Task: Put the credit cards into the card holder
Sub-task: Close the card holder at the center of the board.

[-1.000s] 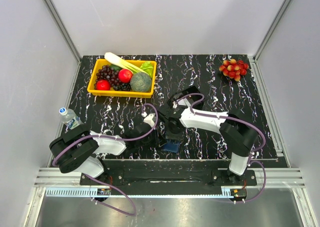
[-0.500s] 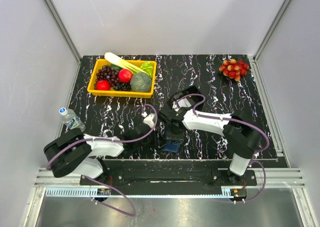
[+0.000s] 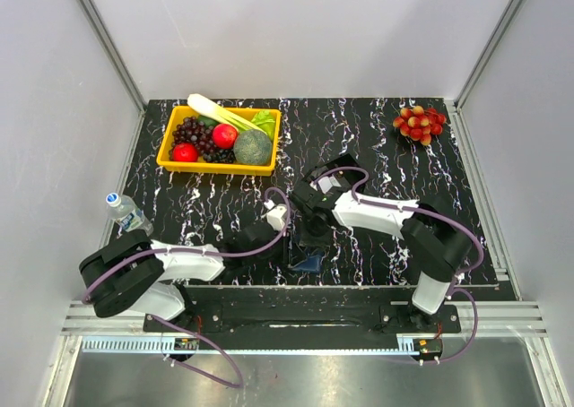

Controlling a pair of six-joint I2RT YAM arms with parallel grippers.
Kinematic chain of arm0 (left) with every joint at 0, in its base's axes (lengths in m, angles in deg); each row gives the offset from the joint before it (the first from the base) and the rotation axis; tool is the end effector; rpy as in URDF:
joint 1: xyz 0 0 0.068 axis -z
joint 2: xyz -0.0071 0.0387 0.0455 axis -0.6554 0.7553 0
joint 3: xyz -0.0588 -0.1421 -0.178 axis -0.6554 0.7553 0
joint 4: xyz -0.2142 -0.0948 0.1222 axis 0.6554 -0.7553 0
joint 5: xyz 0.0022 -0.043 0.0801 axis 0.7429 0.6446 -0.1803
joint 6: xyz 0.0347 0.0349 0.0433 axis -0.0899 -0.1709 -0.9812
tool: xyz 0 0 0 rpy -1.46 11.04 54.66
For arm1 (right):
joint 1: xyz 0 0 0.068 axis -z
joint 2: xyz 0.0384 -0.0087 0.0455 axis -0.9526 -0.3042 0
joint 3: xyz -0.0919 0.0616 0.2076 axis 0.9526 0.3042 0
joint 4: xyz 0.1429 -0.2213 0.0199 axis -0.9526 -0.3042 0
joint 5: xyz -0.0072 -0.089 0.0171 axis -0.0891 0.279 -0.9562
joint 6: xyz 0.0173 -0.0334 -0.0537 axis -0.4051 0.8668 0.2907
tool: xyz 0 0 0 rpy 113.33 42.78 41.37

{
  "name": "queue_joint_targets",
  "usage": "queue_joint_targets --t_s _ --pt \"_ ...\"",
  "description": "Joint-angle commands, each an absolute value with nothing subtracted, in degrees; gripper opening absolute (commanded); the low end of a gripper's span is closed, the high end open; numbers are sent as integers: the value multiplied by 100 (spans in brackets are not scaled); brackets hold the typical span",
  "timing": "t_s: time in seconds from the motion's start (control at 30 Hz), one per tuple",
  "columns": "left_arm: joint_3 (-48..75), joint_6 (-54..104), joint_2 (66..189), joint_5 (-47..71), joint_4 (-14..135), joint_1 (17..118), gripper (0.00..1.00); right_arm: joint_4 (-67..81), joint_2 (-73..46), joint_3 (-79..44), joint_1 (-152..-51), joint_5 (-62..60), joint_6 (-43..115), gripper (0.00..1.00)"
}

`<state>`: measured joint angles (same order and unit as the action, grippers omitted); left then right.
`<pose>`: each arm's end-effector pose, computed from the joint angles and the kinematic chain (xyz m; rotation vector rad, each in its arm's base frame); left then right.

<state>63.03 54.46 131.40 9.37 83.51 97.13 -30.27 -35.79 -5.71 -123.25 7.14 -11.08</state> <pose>0.1468 -0.2278 0.0952 0.3672 2.2905 -1.0493 0.2070 0.2552 0.0998 0.0724 2.9933 0.2601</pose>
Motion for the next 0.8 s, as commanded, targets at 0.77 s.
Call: queue_joint_targets --t_s 0.77 --pt "5857 5137 12527 -194 7584 9781 32 -1688 -2434 126 -12195 2662 -360 36"
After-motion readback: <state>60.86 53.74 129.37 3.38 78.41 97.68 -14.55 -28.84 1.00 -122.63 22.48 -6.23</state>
